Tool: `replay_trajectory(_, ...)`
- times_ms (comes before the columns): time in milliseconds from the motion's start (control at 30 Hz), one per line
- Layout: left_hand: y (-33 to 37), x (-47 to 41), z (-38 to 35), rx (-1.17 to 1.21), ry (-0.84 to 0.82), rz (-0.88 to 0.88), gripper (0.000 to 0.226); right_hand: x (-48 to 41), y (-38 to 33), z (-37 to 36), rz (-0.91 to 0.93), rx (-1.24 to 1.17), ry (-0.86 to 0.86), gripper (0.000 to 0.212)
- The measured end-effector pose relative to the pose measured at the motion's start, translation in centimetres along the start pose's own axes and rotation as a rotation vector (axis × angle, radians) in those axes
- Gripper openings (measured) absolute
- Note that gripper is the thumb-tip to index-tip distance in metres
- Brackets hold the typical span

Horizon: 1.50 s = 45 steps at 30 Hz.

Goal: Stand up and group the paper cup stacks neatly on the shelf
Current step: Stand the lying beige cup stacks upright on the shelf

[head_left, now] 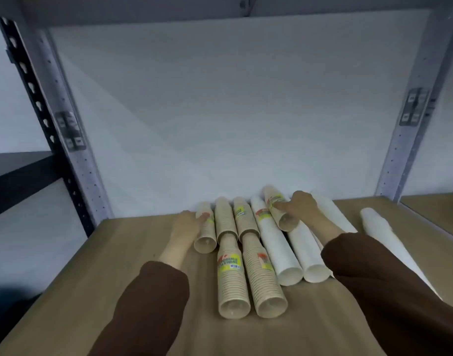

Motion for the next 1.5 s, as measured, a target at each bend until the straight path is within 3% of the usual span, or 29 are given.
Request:
replay_trajectory(333,-0.3,-2.1,-3.3,-0.027,-0.074,0.042,0.062,-1.4,-0.8,-1.2,-0.030,0.069,-0.195,0.062)
replay_trajectory(467,-0.7,-2.5,-2.9,-0.003,-0.089,0.034,0.053,-1.6,-0.8,-1.2,-0.076,0.015,-0.208,0.061)
replay_trajectory(700,-3.7,-2.5,2.1,0.160,0.097,0.100,0.033,0.1,-4.9,-1.7,-0.102,-0.333,-0.180,0.064)
replay_trajectory(967,-9.9,-1.4,10.7,0.283,0.452,0.084,0.040,7.2,-15.6,-5.1,0.067,-0.678,-0.229,0.027)
replay_trajectory(1100,-12.6,-0.7,13.2,0.296,0.529,0.092,0.042,9.5,-18.1,-8.8,0.099,-0.739,-0.240,0.052)
replay_trajectory(1233,-14.2,0.2,13.8,0.279,0.532,0.099,0.055,10.5,-18.7,-12.0,0.117,-0.733,-0.257,0.053)
replay_trajectory(1500,-16.0,0.9,13.3,0.295,0.506,0.112,0.057,11.6,-18.2,-14.8,0.163,-0.678,-0.290,0.060)
Point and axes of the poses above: each hand's wrist, its own x-axis away from the middle knuckle, its own z-axis out of the back of the hand, y = z × x, the point moved 6 cm from there along -x, towards the middle knuckle, and after that the axes turned 15 degrees about y, right-handed, at the moved point
